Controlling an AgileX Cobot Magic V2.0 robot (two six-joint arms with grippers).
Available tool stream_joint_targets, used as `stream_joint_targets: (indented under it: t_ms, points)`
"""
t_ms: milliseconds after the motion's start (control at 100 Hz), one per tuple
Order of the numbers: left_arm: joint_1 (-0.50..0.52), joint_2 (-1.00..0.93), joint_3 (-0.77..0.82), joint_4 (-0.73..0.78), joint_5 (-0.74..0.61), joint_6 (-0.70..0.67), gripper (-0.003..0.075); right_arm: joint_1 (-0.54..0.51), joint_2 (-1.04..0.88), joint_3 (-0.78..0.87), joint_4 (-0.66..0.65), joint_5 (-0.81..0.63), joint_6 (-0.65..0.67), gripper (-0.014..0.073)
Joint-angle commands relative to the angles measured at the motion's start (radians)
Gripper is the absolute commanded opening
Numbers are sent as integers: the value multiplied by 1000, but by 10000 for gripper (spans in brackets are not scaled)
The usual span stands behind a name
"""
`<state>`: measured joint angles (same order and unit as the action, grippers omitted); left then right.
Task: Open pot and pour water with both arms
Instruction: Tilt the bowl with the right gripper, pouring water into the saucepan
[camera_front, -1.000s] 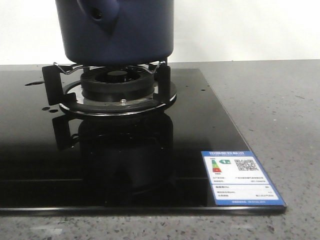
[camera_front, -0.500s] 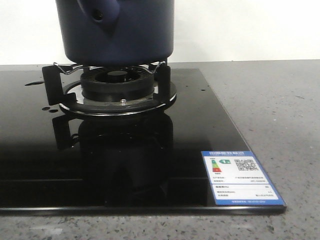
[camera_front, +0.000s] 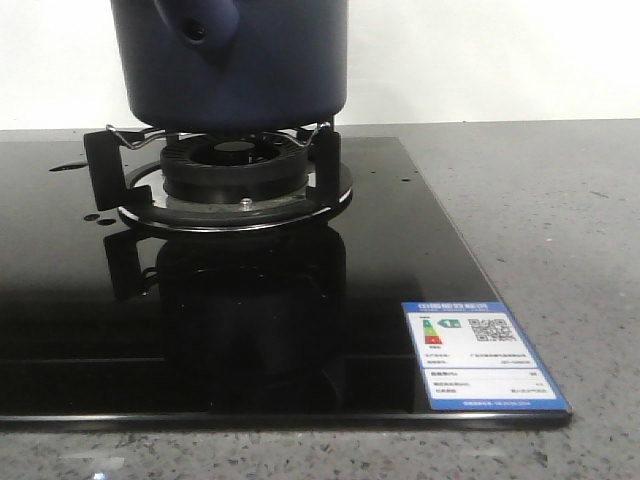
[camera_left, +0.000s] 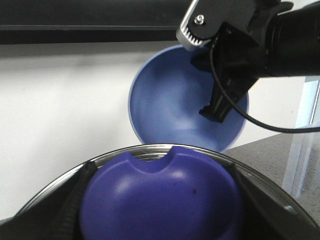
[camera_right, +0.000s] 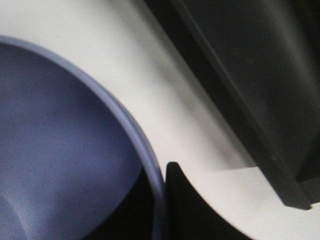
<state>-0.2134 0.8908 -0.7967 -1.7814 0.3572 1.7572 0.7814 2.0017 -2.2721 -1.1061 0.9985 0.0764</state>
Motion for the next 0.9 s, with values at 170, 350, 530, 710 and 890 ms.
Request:
stream_joint_targets:
  t_ms: [170,350,530,710,890]
  points:
    - [-20,-17,-37,-50,15,-4,240,24,-70,-33,-223,-101,9,-42]
    - [-20,-17,-37,-50,15,-4,240,26,-70,-33,-255,-116,9,-42]
    - [-20,-17,-37,-50,15,-4,240,26,-73,-33,-297,-130,9,-42]
    - [-20,-17,-37,-50,15,-4,240,26,-82,-33,-321,-150,9,-42]
    - [-20,-17,-37,-50,15,-4,240,28,-90,-33,-303,-120,9,-42]
